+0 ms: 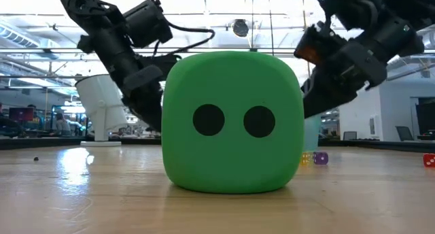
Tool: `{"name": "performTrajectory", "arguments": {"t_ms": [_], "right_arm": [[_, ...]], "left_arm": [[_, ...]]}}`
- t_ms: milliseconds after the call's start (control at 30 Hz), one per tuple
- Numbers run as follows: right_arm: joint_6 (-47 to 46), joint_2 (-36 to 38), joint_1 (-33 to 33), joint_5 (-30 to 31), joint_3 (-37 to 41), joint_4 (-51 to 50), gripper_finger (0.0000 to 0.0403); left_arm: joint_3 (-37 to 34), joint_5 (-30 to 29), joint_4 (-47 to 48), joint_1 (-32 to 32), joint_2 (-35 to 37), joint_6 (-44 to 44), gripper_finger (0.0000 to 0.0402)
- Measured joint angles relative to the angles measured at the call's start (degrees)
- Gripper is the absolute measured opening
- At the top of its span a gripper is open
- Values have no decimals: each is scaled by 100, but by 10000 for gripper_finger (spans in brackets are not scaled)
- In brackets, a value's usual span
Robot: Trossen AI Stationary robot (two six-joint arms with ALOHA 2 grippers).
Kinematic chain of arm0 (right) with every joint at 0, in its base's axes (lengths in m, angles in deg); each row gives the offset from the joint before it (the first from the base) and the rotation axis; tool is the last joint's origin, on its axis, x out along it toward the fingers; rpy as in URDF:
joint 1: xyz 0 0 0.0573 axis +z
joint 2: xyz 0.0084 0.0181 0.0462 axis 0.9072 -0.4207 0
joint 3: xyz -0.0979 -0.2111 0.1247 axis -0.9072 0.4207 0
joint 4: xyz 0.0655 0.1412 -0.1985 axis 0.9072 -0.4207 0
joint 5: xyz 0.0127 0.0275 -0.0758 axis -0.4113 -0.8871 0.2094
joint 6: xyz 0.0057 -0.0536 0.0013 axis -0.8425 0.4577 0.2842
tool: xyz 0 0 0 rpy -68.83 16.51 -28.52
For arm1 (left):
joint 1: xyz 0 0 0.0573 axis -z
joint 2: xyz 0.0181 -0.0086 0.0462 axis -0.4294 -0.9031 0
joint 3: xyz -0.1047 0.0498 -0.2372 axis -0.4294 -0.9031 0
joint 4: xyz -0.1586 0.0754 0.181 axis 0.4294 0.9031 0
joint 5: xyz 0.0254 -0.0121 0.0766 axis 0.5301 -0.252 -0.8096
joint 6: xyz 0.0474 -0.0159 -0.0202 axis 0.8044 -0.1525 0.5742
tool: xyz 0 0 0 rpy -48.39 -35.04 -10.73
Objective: Pick & Place Dice
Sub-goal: Put the large purple die into the green bin
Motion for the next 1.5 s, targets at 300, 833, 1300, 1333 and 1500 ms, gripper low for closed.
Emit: {"name": "performTrajectory", "arguments": {"t_ms": [300,833,1300,1333,1500], "right_arm": [[120,537,168,1,1,-4,0],[138,2051,211,781,916,-5,0],[-330,3000,214,753,1728,61,0],[-330,3019,216,752,1731,71,0],[-300,3014,221,736,1725,92,0]], "left_arm": [[11,-279,934,354,1136,-1,6],[3654,-209,3805,483,-47,1889,2],[6979,-179,6121,119,-2741,2871,1],[7132,-159,6287,87,-2854,2896,1],[7683,-18,6779,-50,-3441,3090,1]]}}
